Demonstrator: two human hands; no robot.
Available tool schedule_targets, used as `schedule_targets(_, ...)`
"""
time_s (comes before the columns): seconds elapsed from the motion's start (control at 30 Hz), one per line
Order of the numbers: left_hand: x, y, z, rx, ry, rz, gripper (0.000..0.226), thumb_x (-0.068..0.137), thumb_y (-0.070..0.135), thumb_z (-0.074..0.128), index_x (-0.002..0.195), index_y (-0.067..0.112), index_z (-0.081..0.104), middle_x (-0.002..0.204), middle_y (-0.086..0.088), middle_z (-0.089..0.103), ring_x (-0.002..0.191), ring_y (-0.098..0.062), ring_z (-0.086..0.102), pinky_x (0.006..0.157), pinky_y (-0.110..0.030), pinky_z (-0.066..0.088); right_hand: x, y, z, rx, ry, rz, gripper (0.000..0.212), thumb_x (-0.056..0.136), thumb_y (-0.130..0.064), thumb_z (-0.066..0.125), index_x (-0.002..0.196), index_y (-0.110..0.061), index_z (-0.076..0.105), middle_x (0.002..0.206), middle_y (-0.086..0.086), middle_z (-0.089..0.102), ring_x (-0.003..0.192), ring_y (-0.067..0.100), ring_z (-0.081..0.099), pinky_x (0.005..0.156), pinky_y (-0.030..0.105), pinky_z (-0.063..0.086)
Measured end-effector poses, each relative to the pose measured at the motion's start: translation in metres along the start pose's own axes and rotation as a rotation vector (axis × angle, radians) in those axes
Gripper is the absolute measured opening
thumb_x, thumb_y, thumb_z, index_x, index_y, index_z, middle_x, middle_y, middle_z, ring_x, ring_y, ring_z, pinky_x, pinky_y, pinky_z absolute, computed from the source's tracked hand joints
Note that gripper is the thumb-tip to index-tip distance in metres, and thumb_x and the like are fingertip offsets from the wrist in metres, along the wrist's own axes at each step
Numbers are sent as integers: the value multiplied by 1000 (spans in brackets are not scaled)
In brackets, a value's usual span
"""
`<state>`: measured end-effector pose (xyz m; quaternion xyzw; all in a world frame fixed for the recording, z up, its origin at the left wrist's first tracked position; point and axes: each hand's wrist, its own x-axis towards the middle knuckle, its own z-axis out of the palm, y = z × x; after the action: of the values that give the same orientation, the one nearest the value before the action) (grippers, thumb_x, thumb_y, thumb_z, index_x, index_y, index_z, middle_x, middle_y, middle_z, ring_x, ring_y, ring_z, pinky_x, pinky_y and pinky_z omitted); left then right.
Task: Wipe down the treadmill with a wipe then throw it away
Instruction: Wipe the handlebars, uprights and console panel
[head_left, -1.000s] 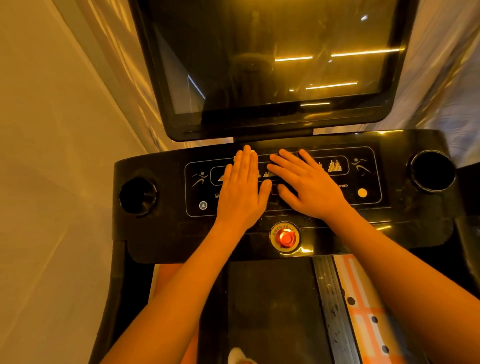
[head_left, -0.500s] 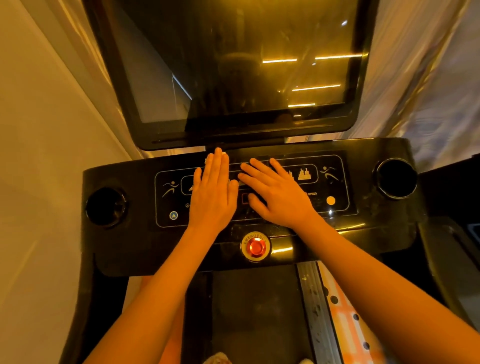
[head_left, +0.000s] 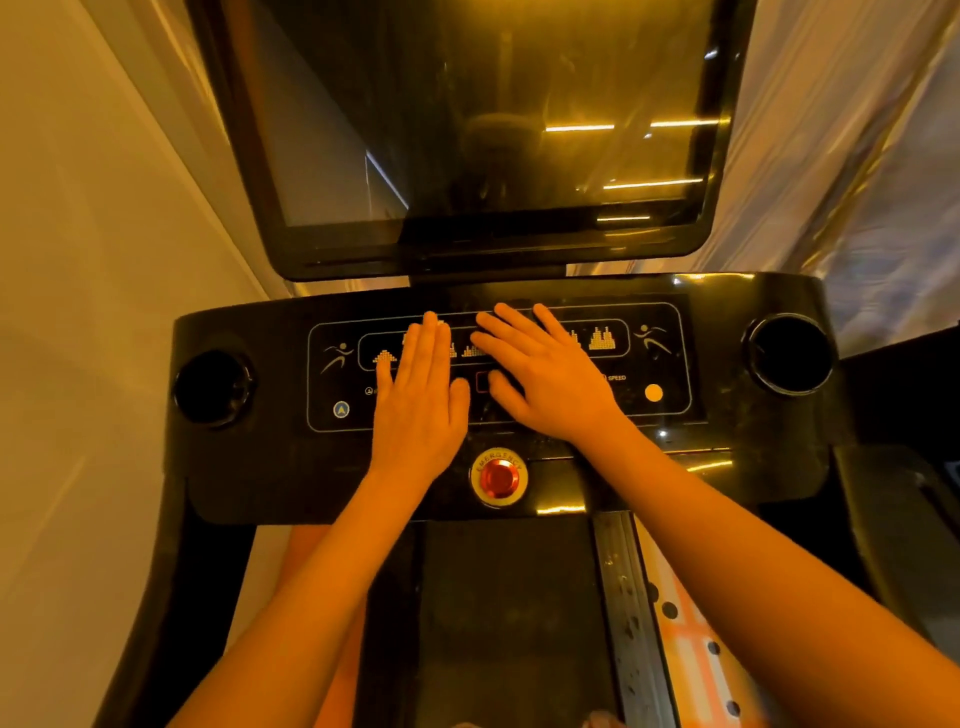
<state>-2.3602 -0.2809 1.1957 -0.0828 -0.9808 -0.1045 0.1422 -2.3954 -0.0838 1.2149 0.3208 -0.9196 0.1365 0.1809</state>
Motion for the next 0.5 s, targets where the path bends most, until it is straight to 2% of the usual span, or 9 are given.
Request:
schedule_targets(0.07,11,0,-2,-8,-21,-1,67,104,43,15,164,15,5,172,-4,-2,158,-20,-2,125,-50,4,-1,-1,2,-17,7,8,51,102,-36,45,150,-18,50,161,5,41,154,24,27,127,52,15)
schedule_targets(0.23,7,8,-1,-27,-18,-26,65,108,35,28,164,13,5,172,-6,-1,158,-23,0,125,-52,6,-1,-1,-2,-11,19,11,52,101,-35,43,149,-16,51,161,7,42,154,25,29,126,52,14)
schedule_targets(0.37,-22,9,5,19,-7,-12,64,107,37,23,164,13,6,172,-8,1,158,-24,2,125,-50,8,-1,-2,0,-18,28,7,51,103,-34,46,150,-17,50,161,6,41,154,25,28,127,51,13)
schedule_targets(0.5,5,9,1,30,-3,-11,64,107,38,22,164,13,5,172,-8,0,158,-25,2,125,-51,6,-1,-2,-2,-17,22,7,50,103,-34,45,150,-17,50,161,7,41,154,25,27,127,51,13)
